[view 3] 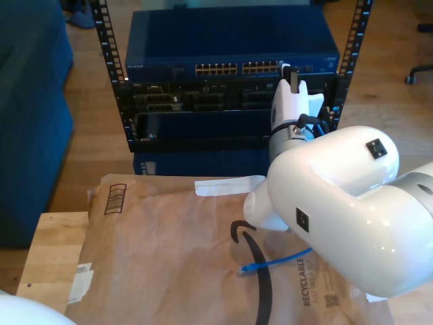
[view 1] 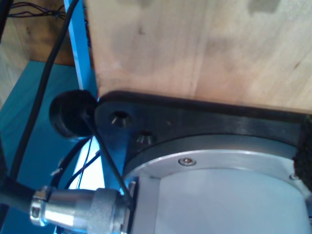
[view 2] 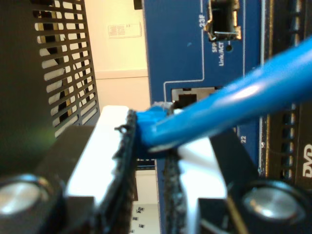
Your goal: Grab the cable and plug it in
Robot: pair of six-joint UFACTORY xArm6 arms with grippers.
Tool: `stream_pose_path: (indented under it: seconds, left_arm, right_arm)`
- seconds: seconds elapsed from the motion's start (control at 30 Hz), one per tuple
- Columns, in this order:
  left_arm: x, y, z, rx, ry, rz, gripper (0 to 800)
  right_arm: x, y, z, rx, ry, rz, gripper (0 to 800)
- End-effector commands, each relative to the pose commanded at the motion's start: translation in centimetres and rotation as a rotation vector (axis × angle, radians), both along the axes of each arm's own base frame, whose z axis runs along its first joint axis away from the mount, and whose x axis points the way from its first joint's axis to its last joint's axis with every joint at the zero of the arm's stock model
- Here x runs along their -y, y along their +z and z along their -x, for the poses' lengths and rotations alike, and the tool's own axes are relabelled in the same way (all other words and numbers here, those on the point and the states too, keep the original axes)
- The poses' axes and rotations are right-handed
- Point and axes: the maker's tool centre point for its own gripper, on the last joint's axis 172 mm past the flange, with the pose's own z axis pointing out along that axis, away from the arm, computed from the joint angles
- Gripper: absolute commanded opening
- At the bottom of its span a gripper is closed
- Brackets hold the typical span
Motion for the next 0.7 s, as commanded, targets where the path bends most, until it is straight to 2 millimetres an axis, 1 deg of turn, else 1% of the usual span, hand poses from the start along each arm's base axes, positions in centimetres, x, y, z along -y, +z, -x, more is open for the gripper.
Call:
stream_pose_path:
  seconds: [0.07,0.3,0.7]
  left_arm:
    - [0.00,0.00,0.00,0.000,0.000,0.000,800]
    - [0.03,-0.02,0.00,0.000,0.000,0.002,800]
    - [0.03,-0.02,0.00,0.000,0.000,0.002,800]
  right_arm:
    - [-0.18,-0.41,-0.11,-0.003,0.004,0.004,0]
    - [-0.25,-0.78,-0.51,-0.001,0.002,0.005,0]
    - [-0.12,-0.31,-0.25,0.017,-0.002,0.008,0]
